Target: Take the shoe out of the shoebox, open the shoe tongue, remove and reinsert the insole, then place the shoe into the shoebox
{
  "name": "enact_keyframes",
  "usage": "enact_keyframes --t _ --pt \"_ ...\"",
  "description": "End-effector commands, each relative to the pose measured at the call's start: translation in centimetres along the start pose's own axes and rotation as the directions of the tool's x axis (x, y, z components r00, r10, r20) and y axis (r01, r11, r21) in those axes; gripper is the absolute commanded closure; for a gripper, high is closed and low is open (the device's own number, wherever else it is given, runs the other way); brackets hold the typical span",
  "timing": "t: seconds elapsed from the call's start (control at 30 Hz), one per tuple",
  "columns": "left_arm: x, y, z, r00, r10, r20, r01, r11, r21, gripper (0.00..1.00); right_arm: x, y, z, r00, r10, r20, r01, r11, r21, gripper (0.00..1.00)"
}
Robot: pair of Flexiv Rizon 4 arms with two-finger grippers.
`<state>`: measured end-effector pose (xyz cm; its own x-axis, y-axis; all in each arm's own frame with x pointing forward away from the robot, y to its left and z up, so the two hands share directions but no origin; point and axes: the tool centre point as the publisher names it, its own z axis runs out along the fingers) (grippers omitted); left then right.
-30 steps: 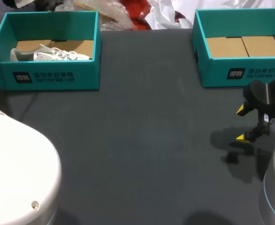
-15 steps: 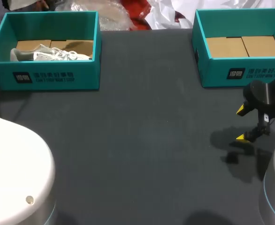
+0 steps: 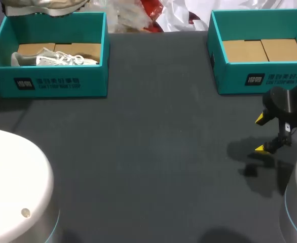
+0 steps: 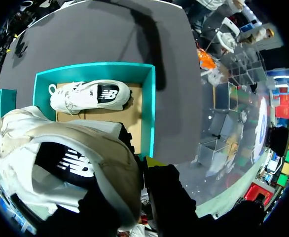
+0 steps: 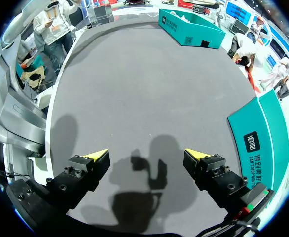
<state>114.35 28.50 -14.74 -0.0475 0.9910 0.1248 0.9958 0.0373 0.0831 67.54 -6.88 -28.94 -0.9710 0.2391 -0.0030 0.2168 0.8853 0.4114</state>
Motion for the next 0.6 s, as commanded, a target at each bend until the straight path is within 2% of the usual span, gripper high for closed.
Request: enact_keyframes --t 0.03,0.23,0.33,0.37,0.43,0.6 --pt "0.1 -0.1 -0.1 1.0 0.002 0.004 -0.002 1.0 -0.006 1.0 0.2 -0.1 0.0 1.0 -0.001 0.003 0.001 1.0 0.0 0.0" --pt "0.1 -0.1 -0.1 1.0 0.002 0.004 -0.002 1.0 -0.006 1.0 0.2 -0.1 0.0 1.0 -0.001 0.003 0.001 1.0 0.0 0.0" --pt "-0.8 0.3 2.1 1.0 0.02 -0.02 -0.02 1.0 0.002 1.0 0.2 -0.1 0.0 1.0 -0.001 0.003 0.001 1.0 0.0 0.0" --pt "-1.0 0.5 2.8 0.999 0.027 -0.04 -0.028 0.999 -0.016 1.0 0.2 -0.1 0.0 1.0 -0.001 0.003 0.001 1.0 0.0 0.0" --pt "-1.2 0.9 3.9 0.999 0.035 -0.026 -0.035 0.999 0.018 1.0 0.2 -0.1 0.0 1.0 -0.001 0.003 0.001 1.0 0.0 0.0" --pt "-1.8 1.7 6.4 0.999 0.031 -0.028 -0.031 0.999 0.022 1.0 0.2 -0.1 0.0 1.0 -0.001 0.003 0.001 1.0 0.0 0.0"
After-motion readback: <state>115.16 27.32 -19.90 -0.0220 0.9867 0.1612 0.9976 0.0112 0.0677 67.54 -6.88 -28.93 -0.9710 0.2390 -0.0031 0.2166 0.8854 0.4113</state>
